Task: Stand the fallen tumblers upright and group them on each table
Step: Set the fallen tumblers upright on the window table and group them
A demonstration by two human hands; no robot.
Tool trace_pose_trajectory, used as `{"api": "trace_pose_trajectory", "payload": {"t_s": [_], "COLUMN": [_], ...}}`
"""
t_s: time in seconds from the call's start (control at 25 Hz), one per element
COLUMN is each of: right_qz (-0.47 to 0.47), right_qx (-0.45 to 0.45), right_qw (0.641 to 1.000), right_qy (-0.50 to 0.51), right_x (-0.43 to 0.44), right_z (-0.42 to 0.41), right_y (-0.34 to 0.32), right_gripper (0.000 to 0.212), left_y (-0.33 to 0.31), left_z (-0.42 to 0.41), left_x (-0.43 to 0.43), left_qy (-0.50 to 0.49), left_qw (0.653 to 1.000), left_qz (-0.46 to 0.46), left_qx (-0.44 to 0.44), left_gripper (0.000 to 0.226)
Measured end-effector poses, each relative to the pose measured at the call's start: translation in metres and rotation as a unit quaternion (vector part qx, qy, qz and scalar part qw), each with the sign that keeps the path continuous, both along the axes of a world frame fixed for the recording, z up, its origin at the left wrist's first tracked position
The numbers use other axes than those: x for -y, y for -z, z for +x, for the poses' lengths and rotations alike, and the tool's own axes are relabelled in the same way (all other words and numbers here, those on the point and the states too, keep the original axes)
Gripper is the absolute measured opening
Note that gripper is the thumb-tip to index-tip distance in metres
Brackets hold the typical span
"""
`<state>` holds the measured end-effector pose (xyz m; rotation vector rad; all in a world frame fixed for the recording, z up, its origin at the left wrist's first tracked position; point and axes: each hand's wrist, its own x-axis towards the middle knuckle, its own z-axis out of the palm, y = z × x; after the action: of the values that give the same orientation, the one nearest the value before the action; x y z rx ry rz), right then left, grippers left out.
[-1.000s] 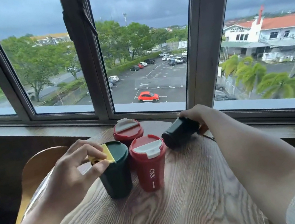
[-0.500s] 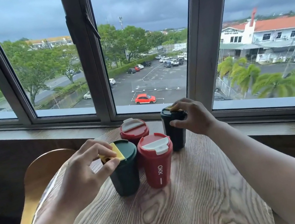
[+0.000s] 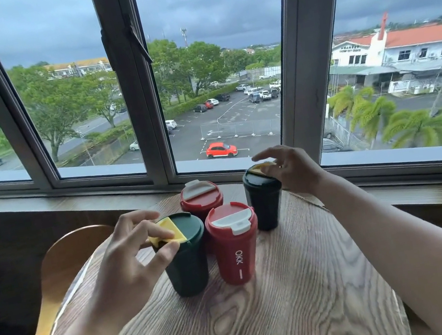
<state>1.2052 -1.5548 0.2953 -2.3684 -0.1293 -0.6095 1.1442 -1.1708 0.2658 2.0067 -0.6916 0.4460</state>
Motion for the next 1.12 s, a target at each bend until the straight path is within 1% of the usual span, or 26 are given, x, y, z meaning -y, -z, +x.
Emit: {"api": "trace_pose_trajectory", "payload": {"t_s": [0.08, 0.12, 0.16, 0.2, 0.24, 0.36, 0.52, 0.72, 0.88, 1.0, 1.12], "right_qz": [0.044, 0.085, 0.117, 0.126, 0.115, 0.102, 0.121, 0.147, 0.153, 0.120, 0.044], "right_qx": [-0.096, -0.145, -0.176, -0.181, -0.171, -0.147, -0.165, -0.183, -0.198, -0.225, -0.211], "right_qw": [0.994, 0.986, 0.977, 0.975, 0.978, 0.983, 0.979, 0.972, 0.968, 0.967, 0.977], "right_qy": [0.016, 0.019, 0.022, 0.028, 0.035, 0.029, 0.001, -0.001, -0.007, -0.011, -0.004], "right_x": [0.006, 0.007, 0.006, 0.004, 0.001, -0.017, -0.031, -0.036, -0.036, -0.034, -0.036], "right_z": [0.005, 0.007, 0.009, 0.009, 0.009, 0.002, -0.002, -0.010, -0.012, -0.011, -0.008], "right_y": [-0.006, -0.008, -0.010, -0.012, -0.015, -0.020, -0.022, -0.014, -0.011, -0.015, -0.023], "right_gripper": [0.034, 0.032, 0.027, 0.024, 0.021, 0.016, 0.015, 0.017, 0.018, 0.023, 0.027], "left_y": [0.002, 0.003, 0.004, 0.005, 0.005, 0.003, 0.002, 0.004, 0.011, 0.013, 0.007], "left_z": [-0.003, -0.005, -0.006, -0.008, -0.009, -0.009, -0.009, -0.005, 0.003, 0.005, 0.005], "left_x": [0.000, 0.001, 0.002, 0.005, 0.007, 0.013, 0.016, 0.015, 0.013, 0.008, 0.007], "left_qy": [-0.012, -0.026, -0.044, -0.064, -0.080, -0.102, -0.101, -0.097, -0.073, -0.057, -0.052], "left_qw": [1.000, 0.999, 0.998, 0.997, 0.995, 0.994, 0.994, 0.994, 0.997, 0.996, 0.995], "left_qz": [0.023, 0.039, 0.051, 0.054, 0.049, 0.044, 0.045, 0.048, 0.036, 0.054, 0.067], "left_qx": [0.000, 0.000, -0.003, -0.009, -0.012, -0.002, 0.007, 0.019, -0.008, -0.031, -0.042], "left_gripper": [0.019, 0.030, 0.041, 0.049, 0.052, 0.051, 0.050, 0.051, 0.055, 0.067, 0.074]}}
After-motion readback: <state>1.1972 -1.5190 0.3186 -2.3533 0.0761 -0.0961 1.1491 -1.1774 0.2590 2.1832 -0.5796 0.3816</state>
